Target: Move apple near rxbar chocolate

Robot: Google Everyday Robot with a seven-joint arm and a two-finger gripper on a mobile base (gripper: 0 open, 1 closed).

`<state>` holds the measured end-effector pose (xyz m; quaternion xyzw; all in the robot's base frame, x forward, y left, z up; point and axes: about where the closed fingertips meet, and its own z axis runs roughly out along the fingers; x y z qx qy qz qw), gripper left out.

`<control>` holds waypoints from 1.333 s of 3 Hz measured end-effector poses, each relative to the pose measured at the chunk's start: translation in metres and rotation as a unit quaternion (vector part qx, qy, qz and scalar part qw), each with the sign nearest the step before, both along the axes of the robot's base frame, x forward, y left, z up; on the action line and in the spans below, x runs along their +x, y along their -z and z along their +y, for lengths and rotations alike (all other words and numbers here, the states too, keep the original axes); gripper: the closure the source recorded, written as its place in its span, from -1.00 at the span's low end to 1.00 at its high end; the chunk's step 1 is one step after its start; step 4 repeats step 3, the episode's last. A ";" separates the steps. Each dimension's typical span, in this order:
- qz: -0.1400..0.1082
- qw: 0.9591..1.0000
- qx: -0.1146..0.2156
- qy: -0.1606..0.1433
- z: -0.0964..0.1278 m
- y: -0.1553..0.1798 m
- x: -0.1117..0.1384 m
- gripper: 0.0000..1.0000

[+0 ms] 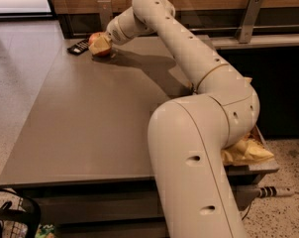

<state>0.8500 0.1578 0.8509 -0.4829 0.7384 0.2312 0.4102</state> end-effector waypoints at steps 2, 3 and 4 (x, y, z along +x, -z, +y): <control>0.003 1.000 -0.001 -0.003 0.005 0.005 -0.001 -1.00; 0.004 1.000 -0.001 -0.003 0.005 0.005 -0.001 -1.00; 0.004 1.000 -0.001 -0.003 0.005 0.005 -0.001 -1.00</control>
Offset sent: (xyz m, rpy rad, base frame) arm -0.0004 0.0028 -0.0029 -0.0009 0.0038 0.0035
